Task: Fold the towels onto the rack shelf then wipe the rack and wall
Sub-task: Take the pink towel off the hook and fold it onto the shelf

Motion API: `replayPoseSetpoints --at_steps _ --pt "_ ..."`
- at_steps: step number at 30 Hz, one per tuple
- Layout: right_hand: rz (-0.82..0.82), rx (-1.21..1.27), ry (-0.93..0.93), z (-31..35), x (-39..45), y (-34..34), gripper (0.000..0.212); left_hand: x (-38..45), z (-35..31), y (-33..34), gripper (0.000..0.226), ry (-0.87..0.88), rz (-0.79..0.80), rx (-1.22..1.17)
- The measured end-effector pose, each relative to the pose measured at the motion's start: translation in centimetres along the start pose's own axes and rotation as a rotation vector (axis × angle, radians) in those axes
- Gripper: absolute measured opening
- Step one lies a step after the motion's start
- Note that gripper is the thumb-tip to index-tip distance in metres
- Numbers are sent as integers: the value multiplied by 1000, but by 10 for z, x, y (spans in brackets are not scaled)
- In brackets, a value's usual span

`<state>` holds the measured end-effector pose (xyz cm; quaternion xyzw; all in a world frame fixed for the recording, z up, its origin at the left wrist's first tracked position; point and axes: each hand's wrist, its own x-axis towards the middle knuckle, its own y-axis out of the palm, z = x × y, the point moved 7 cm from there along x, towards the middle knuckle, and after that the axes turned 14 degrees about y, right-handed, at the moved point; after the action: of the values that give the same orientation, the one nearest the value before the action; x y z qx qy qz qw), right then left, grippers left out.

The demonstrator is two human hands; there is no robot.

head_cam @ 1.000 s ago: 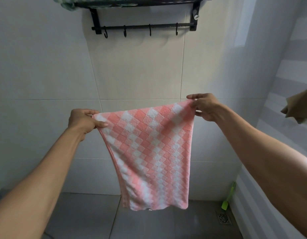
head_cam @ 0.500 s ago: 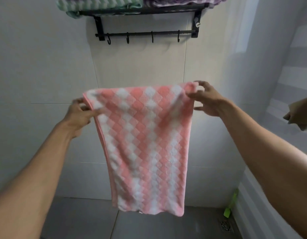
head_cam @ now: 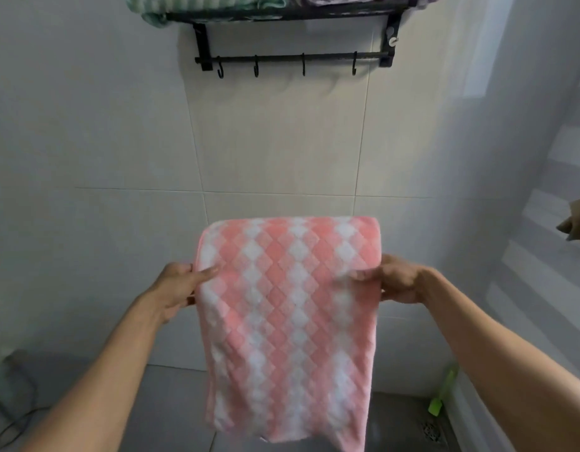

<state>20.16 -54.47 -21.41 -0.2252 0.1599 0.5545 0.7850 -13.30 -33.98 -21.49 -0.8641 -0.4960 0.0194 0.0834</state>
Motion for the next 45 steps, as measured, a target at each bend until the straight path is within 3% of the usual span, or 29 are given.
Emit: replayPoseSetpoints --at_steps 3,5,7,9,12,15,18,21,23,26,29,33,36,38,40,42,45 --pt "-74 118 -9 -20 10 -5 39 0 17 -9 21 -40 -158 -93" --pt "-72 298 -15 -17 10 -7 36 14 3 -12 20 12 -137 -207" --pt "-20 253 -4 -17 8 0 39 10 -5 -3 21 17 -19 -185" --pt "-13 190 0 -21 4 5 23 6 8 -4 23 -51 -61 -98" --pt "-109 260 -9 -16 5 -5 40 9 14 -17 37 -89 -254 -194" --pt "-192 235 -23 2 1 -10 43 17 2 -22 78 -27 -325 -232" --pt "-255 270 -85 24 -4 -19 36 25 -18 -24 76 85 -368 -326" --pt "-236 144 -71 37 -9 -17 33 26 -32 -11 82 134 -214 -268" --pt "-279 143 -94 43 -9 -22 32 27 -26 -17 87 125 -278 -161" --pt "-376 221 -148 57 -11 -27 39 30 -34 -28 81 171 -427 -256" --pt "-446 251 -185 70 -12 -32 45 32 -48 -22 81 202 -341 -304" --pt "-309 243 -133 63 -9 -27 53 33 -51 -23 78 241 -365 -323" --pt "-302 244 -144 59 -9 -25 38 34 -43 -21 79 211 -333 -209" --pt "-327 267 -162 58 -10 -28 24 35 -43 -27 75 220 -410 -249" --pt "-310 235 -155 58 -9 -29 16 36 -46 -26 73 240 -376 -276" --pt "-294 178 -135 54 -7 -28 15 35 -41 -18 72 216 -257 -193" --pt "-285 211 -136 49 -6 -29 16 34 -29 -19 65 187 -307 -155"
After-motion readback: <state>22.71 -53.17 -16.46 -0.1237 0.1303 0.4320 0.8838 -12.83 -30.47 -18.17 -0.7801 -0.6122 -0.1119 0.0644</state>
